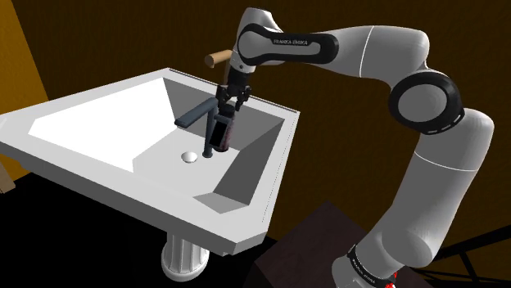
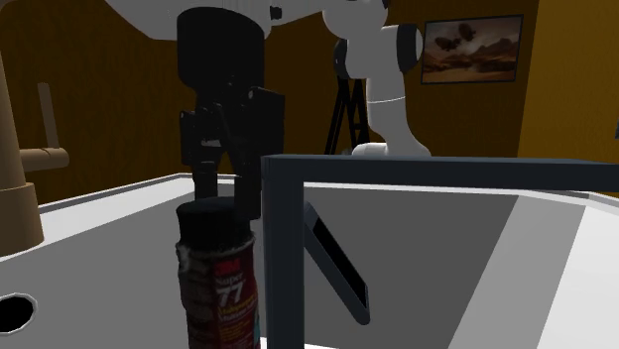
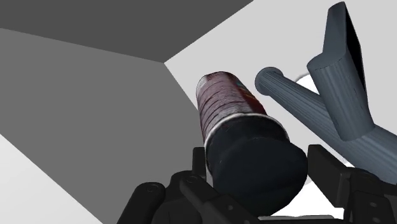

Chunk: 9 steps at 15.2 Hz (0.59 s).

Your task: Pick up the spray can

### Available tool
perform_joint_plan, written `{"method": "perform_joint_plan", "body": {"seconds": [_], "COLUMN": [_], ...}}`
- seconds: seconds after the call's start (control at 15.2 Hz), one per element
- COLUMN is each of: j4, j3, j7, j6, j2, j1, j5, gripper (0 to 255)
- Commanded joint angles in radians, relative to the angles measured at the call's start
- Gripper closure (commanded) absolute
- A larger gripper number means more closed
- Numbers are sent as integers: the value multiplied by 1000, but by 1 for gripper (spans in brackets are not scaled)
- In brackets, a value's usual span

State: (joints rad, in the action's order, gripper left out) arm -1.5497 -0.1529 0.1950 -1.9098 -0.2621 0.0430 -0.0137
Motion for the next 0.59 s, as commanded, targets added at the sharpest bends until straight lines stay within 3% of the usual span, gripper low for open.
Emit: {"method": "perform_joint_plan", "body": {"seconds": [0.0,0.53], "j4": [-16,94], "j3": [-4,-5], "j7": [0,4], "j6": [13,121], "j2": [3,1], "j1": [4,6], "j5": [-3,-2], "gripper": [255,255]}}
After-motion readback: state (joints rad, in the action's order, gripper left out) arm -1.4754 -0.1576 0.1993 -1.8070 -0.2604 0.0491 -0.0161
